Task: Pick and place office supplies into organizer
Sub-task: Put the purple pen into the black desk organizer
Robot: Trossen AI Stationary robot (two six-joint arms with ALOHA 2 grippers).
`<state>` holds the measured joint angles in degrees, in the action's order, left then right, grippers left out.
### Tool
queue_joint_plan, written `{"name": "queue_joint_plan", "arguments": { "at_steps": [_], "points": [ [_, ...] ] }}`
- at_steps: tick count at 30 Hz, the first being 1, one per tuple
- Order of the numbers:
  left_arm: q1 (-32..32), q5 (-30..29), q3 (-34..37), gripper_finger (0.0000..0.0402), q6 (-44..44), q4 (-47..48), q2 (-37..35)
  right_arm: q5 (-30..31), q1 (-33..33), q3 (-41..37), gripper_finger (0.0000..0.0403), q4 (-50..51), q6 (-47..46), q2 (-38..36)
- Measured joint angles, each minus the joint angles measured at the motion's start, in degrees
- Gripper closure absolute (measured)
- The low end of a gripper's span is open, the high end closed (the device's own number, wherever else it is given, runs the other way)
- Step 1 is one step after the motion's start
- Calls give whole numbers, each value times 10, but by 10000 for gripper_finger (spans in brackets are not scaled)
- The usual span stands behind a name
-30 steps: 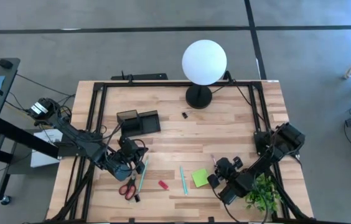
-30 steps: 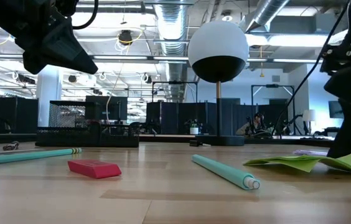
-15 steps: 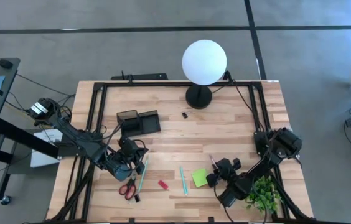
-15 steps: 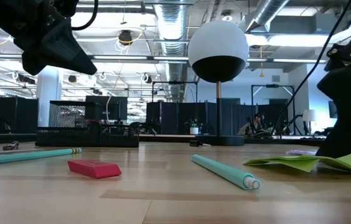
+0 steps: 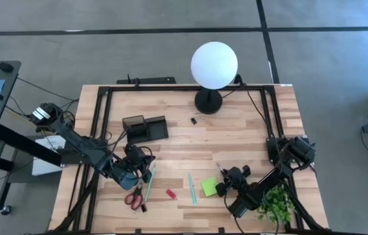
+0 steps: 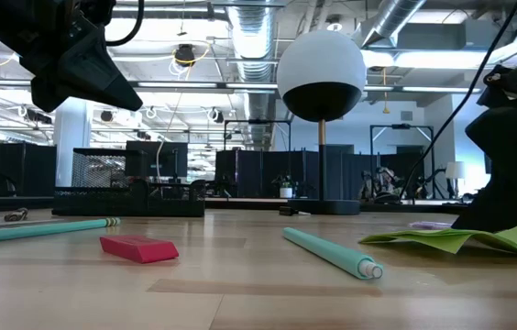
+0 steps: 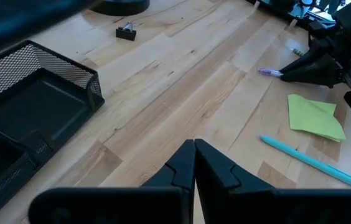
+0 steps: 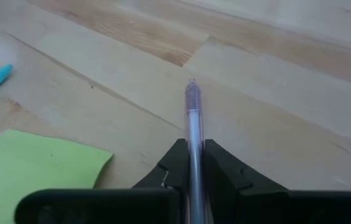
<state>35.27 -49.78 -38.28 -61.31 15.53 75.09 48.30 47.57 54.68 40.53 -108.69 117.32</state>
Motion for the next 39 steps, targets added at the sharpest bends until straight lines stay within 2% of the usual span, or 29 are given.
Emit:
{"name": "queue_joint_plan", "arguments": {
  "at_steps": [9,17,23,30,32,34,36,39],
  "points": [
    [0,0,0,402,-4,0,0,40,-28,0,376,-58,71,-2],
    [0,-10,0,402,-9,0,0,86,-73,-1,376,-141,176,-7],
    [0,-45,-1,402,-2,-8,0,131,-115,0,376,-188,303,-50],
    [1,-79,-2,402,40,-12,-18,184,-174,0,373,-316,512,-126],
    [4,-105,-2,402,69,-11,-44,168,-199,0,375,-384,615,-149],
    [10,-144,-2,402,113,-14,-79,117,-228,0,377,-472,730,-167],
    [17,-181,-2,401,163,-12,-122,28,-261,0,377,-569,824,-179],
    [30,-222,-2,402,237,-13,-191,-135,-320,1,377,-702,880,-182]
  ]
}}
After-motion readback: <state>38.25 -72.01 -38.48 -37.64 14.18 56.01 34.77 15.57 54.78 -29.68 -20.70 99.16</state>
